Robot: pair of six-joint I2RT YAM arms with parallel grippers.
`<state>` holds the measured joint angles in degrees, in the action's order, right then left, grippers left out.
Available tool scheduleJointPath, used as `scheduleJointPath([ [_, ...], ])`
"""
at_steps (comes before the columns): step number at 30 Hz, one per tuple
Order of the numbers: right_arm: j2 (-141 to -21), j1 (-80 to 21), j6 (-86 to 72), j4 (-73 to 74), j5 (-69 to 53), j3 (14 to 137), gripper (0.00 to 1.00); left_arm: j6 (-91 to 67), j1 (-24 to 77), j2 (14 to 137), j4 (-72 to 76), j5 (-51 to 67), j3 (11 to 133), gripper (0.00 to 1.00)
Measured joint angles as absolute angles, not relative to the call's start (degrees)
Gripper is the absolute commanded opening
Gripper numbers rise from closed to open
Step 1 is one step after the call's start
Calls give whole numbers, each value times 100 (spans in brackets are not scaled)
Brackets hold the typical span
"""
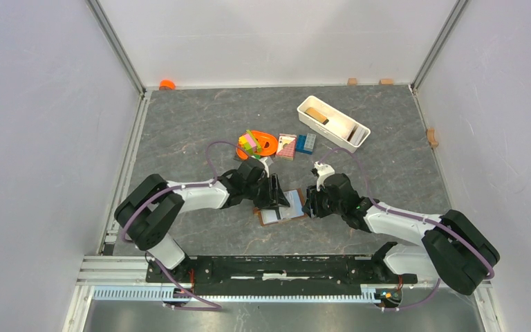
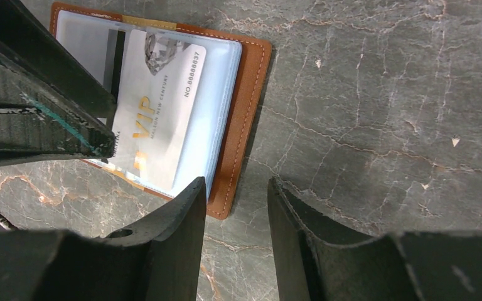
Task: Put the credit cards into the card holder
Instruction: Insert the credit card into the card holder.
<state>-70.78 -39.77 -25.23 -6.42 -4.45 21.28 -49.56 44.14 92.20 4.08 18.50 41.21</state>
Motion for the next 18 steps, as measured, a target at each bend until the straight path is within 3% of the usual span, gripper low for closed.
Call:
scheduleJointPath([
  [18,-7111,-3977,-2569,-764,-451,2097,46,-5284,4652,9618,871,1850,4357,56],
])
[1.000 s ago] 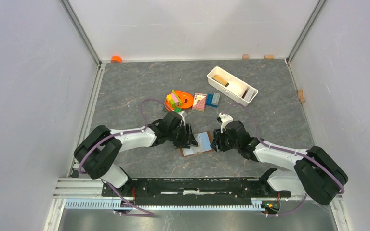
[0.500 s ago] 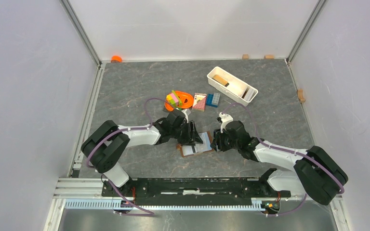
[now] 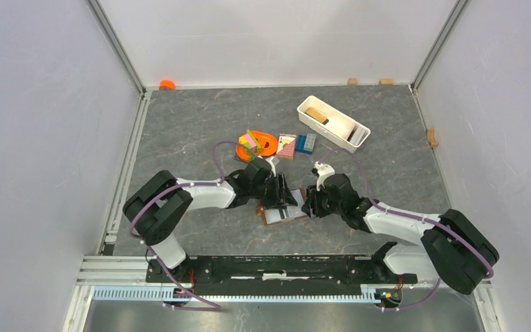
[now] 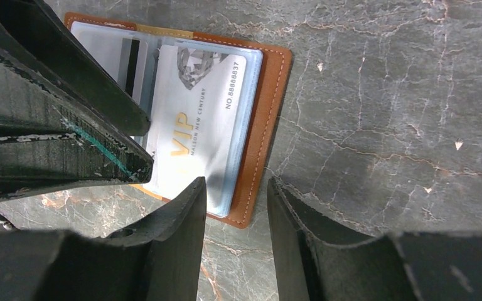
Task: Put the credit cards into the card holder
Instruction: Insert the credit card into the card holder.
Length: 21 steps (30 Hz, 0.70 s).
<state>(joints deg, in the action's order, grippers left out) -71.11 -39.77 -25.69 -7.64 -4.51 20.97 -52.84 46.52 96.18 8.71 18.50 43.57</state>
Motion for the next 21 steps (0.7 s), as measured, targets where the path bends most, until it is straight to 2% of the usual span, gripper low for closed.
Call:
scheduleJointPath([
  [8,-6993,-4003,-2587,-733,-445,2036,51,-5264,4687,9402,685,1643,4421,60],
  [16,-6731,-4003,-2589,-510,-429,1957,56,-4777,4700,8029,-731,517,4434,72],
  [21,-6711,-4012,-2596,-530,-440,1935,58,-4593,4731,7900,-1568,-154,4405,78],
])
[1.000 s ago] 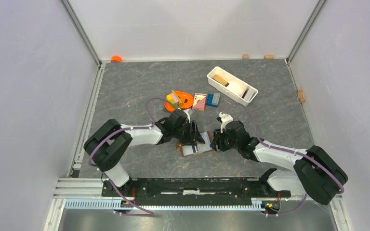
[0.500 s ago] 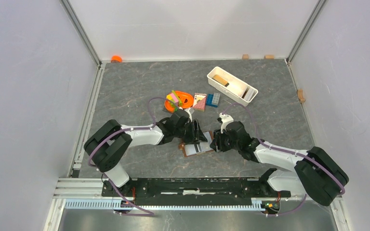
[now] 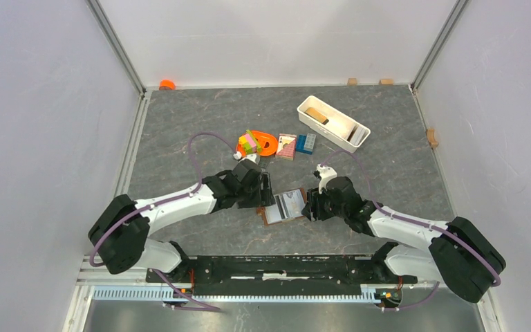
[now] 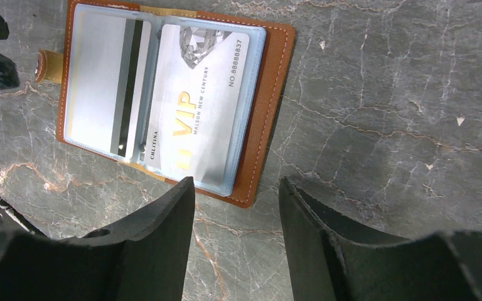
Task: Put the credit cards into the card holder
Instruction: Insert the credit card into the card holder, then close the card holder at the center of the board.
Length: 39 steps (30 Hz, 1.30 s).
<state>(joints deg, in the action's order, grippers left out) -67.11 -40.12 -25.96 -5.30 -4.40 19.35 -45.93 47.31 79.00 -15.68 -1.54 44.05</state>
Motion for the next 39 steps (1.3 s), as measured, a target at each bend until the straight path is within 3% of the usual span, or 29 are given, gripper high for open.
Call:
scheduleJointPath([
  [6,-6707,-4014,-2613,-545,-447,1931,58,-4528,4901,8007,-2126,-578,4366,79],
  [13,-6707,-4014,-2613,-558,-447,1925,58,-4458,4928,8335,-2244,-738,4366,70],
  [22,-6705,-4014,-2613,-672,-447,1874,58,-4357,4991,8545,-2283,-770,4397,22],
  [27,-6685,-4012,-2613,-701,-445,1848,58,-4346,4998,8519,-2292,-784,4397,3],
  [39,-6571,-4014,-2620,-541,-360,1841,60,-4036,4998,7669,-3055,-558,4744,2],
])
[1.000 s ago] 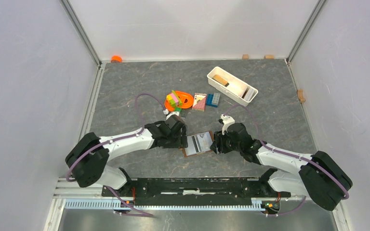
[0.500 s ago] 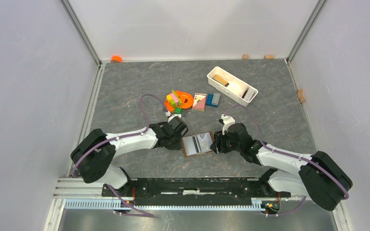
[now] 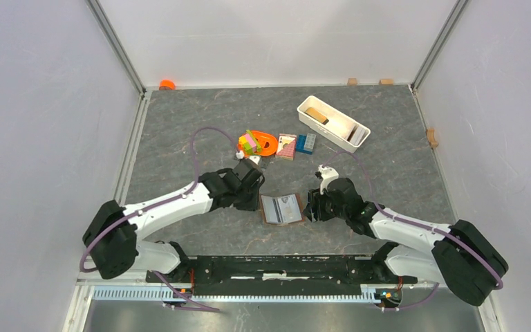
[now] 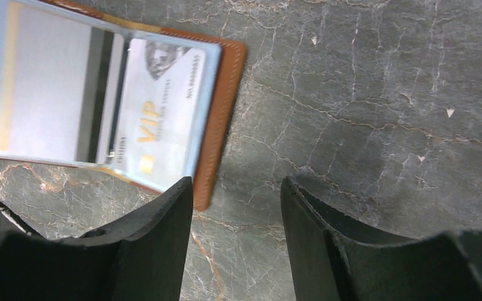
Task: Put the credit cards into the card holder
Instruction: Close the card holder at the center of the board.
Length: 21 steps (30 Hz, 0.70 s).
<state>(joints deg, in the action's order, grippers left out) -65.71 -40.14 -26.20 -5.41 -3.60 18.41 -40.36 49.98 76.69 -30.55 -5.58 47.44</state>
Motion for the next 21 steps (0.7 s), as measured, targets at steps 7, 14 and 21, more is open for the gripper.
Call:
scheduleJointPath([
  [7,-6335,-4014,-2679,-252,-285,1841,66,-3271,4995,7459,-4200,-364,5826,2],
  [14,-5798,-4014,-2685,-95,-222,1671,68,-2941,4995,7675,-4580,152,6149,2],
  [21,-5516,-4014,-2884,-650,-292,1131,67,-2950,4995,8138,-4259,517,6014,4],
])
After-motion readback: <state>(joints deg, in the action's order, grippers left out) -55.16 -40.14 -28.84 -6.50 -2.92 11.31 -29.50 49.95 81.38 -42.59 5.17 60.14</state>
